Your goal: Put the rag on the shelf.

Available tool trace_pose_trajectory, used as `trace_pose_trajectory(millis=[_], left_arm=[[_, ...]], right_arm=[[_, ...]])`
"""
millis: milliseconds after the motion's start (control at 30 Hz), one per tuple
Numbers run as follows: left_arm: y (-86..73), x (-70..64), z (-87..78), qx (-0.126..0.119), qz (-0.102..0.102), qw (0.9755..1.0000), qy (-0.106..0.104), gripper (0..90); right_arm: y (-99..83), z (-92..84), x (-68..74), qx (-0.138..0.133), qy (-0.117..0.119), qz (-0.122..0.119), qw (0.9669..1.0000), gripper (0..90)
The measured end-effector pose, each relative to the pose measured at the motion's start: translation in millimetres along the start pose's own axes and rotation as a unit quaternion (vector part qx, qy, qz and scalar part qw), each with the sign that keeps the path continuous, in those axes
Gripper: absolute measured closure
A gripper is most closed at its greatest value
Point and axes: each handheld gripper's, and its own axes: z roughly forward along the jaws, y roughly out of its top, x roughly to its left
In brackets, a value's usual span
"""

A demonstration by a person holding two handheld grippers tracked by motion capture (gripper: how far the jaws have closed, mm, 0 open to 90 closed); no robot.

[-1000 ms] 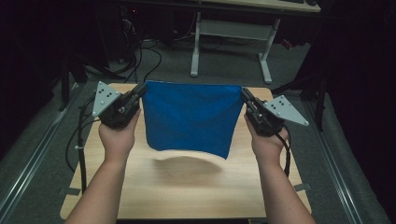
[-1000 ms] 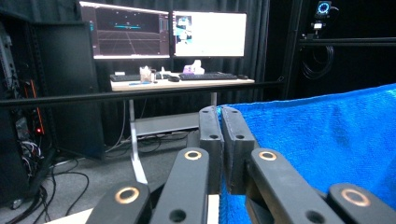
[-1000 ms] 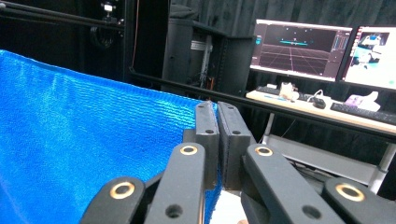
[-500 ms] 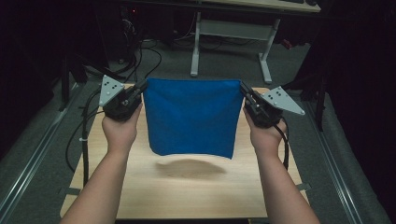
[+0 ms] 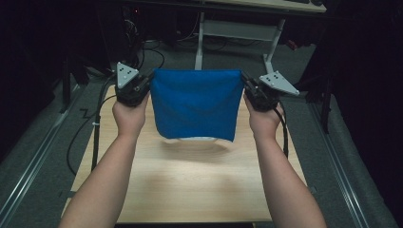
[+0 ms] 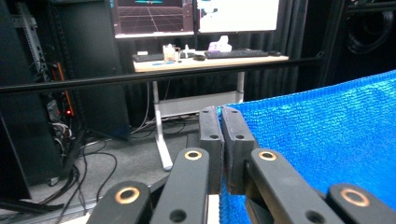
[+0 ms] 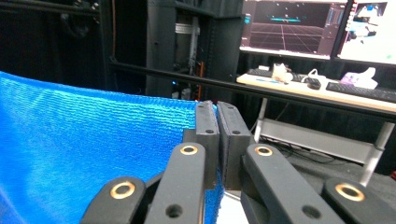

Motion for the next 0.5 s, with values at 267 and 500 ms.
trace_pose_trajectory(millis=[267, 500], left_arm=[[9.8, 0.6, 26.4, 0.009, 0.026, 0.9995, 0.017, 88.4], [10.0, 7.8, 52.0, 0.031, 0.033, 0.9986, 0.028, 88.2]], right_arm=[[-1.4, 26.6, -13.3, 0.011, -0.012, 0.002, 0.9999, 89.0], [-2.0, 46.2, -21.1, 0.021, -0.015, 0.005, 0.9997, 89.0]])
